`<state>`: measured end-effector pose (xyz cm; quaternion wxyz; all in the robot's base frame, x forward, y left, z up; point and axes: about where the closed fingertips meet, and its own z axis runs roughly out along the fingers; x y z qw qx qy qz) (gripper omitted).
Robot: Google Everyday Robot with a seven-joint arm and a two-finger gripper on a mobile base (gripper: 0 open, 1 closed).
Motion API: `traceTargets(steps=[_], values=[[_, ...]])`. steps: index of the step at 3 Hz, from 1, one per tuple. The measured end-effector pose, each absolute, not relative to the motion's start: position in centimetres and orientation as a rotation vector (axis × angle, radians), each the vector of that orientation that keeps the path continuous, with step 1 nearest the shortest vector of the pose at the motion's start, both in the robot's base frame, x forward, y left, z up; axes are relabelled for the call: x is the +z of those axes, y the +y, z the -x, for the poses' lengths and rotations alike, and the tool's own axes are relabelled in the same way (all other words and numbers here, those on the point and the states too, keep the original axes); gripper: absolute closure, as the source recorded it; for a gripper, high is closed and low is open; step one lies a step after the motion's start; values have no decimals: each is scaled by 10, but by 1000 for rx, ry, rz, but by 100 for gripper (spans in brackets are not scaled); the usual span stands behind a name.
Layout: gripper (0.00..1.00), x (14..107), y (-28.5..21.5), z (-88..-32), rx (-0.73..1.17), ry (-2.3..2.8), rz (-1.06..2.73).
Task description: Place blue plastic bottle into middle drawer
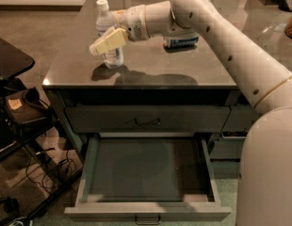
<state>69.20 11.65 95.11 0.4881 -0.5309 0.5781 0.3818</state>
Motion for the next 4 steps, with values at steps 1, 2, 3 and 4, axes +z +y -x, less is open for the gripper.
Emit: traceTargets(steps=[1,2,3,4], values=[[19,951,117,-692,928,1405,1291],[42,951,117,-692,928,1405,1291],[65,951,117,-692,928,1405,1291],[89,956,113,-687,923,1400,1296]])
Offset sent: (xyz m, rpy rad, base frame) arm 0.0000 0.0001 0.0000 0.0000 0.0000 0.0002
